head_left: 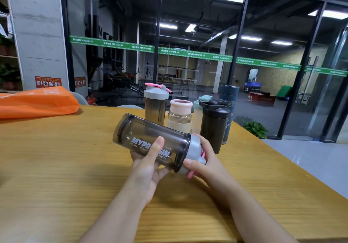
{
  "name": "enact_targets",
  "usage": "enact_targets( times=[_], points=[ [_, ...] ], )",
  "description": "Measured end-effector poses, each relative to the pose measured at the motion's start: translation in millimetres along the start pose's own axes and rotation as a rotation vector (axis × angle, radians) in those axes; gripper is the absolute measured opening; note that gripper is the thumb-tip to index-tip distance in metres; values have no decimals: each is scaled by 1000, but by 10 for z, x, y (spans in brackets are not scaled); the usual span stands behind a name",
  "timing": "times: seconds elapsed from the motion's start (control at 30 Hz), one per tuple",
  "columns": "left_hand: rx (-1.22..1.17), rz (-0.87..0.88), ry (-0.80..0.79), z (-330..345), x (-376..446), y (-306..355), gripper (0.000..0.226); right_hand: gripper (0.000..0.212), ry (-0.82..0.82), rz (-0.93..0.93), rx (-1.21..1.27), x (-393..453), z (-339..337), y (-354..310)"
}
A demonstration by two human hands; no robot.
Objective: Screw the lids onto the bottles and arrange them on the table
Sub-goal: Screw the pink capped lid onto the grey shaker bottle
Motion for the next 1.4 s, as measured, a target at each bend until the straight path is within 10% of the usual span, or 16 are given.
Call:
enact_targets(
  times=[0.47,0.73,1.4],
  points=[
    [54,43,57,-63,22,23,82,75,-80,179,214,21,92,210],
    [-57,-18,222,-242,16,3,93,116,23,-65,-392,-5,-2,23],
    [-4,-6,27,-49,-10,21,80,84,154,-103,-304,-97,-111,-213]
  ],
)
Point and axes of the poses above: each hand's wrist, its own x-axis towards the middle knuckle, its own z-axis out of the palm, y = z × x, the point moved 10 cm from there along x, towards the middle knuckle, and after that the axes turned 15 degrees about -x, right-handed, at the moved point
